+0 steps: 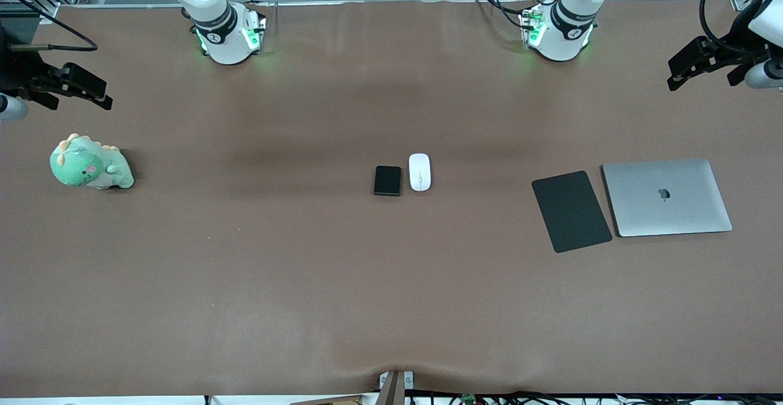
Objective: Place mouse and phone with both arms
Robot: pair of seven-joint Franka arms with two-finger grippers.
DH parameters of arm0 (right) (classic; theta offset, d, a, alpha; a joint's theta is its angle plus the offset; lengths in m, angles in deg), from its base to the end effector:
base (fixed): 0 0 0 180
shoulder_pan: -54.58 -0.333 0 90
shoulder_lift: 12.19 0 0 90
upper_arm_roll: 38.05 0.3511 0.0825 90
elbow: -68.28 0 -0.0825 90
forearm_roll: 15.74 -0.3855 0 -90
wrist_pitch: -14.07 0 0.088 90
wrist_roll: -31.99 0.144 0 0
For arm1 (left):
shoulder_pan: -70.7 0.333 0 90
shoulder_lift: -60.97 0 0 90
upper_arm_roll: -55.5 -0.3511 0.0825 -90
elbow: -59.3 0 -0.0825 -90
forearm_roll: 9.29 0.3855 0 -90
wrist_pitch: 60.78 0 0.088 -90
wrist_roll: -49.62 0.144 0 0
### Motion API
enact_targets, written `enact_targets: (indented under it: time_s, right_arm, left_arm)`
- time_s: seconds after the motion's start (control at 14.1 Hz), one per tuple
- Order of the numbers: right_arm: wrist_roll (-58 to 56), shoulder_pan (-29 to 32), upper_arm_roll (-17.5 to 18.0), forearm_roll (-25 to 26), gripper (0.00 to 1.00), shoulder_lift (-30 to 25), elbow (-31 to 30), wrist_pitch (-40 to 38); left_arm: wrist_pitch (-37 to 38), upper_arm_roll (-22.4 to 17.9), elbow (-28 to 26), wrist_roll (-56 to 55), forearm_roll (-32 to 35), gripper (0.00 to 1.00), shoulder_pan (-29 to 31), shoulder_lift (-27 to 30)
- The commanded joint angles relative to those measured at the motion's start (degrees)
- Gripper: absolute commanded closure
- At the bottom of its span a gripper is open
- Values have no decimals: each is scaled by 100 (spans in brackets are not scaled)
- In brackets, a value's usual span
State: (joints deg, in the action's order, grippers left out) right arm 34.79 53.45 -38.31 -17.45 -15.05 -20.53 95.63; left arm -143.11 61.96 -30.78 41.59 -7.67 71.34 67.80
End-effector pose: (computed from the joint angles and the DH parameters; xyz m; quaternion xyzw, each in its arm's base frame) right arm 0.5202 0.0125 0.6471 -0.9990 0.0152 0.0388 0.0137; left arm 0.4967 -0.0504 0.6730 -0.9995 -0.0215 0.0058 0.0216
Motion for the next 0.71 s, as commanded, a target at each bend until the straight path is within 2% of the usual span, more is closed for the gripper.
enact_targets:
  time_s: [0.0, 0.43, 0.64]
  right_arm:
    - [-42, -19, 17, 56, 0, 109, 119, -17]
    - [-51, -37, 17, 48, 0, 118, 127, -26]
    - [37, -37, 26, -5, 0, 188, 136, -8]
  left_arm:
    - [138, -13, 149, 12, -101, 0, -11, -59]
    - [138, 39, 157, -49, -109, 0, -99, -182]
    - [68, 188, 105, -259, -486, 0, -230, -576]
